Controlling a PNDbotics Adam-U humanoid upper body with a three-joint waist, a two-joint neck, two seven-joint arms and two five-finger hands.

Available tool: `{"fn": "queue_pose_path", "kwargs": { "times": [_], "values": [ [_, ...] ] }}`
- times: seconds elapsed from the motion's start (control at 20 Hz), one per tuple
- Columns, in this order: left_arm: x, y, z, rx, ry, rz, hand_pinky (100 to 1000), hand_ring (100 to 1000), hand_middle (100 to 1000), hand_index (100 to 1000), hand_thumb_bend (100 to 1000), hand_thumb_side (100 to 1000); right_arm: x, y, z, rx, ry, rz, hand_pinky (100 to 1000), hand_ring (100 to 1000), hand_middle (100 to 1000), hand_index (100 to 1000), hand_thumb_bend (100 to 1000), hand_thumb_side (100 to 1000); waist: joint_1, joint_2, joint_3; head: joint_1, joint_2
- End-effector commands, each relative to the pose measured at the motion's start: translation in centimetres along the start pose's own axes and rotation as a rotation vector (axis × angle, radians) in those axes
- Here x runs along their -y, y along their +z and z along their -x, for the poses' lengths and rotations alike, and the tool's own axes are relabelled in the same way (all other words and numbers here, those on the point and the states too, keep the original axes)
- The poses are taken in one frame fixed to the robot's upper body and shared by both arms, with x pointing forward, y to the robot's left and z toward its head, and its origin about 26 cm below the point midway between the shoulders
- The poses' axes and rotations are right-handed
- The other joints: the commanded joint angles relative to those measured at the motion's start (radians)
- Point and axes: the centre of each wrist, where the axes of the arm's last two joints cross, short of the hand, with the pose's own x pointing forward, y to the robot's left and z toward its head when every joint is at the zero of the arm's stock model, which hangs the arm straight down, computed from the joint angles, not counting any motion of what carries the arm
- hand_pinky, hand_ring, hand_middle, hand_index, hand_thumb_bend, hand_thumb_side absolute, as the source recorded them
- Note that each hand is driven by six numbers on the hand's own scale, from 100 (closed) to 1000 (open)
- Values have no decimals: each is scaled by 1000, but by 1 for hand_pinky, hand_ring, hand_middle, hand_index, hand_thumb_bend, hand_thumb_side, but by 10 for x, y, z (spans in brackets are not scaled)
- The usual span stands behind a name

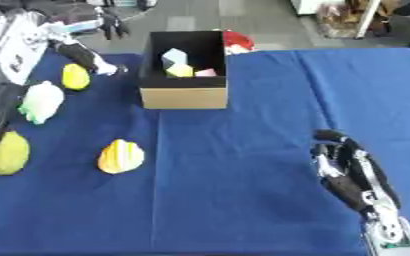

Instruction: Pick up objects on the table and place them in the box.

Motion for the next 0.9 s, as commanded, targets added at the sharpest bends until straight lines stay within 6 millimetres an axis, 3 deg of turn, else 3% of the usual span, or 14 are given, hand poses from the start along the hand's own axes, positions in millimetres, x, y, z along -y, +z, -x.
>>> {"fn": "queue_pose_path", "kwargs": {
  "times": [0.05,0.35,0.9],
  "values": [
    [-9,19,0,98,-115,156,816,693,718,882,521,559,10,-2,-4,15,31,5,758,664,744,802,100,362,16,-22,1,-2,4],
    [28,2,-15,231,-113,346,814,699,718,885,536,737,9,-2,-5,17,31,2,758,665,744,802,100,361,17,-22,-5,4,4],
    [76,-35,-28,364,-169,532,810,696,712,883,561,794,9,-3,-5,19,30,-2,758,665,744,802,100,364,18,-22,-8,7,4]
  ]
}}
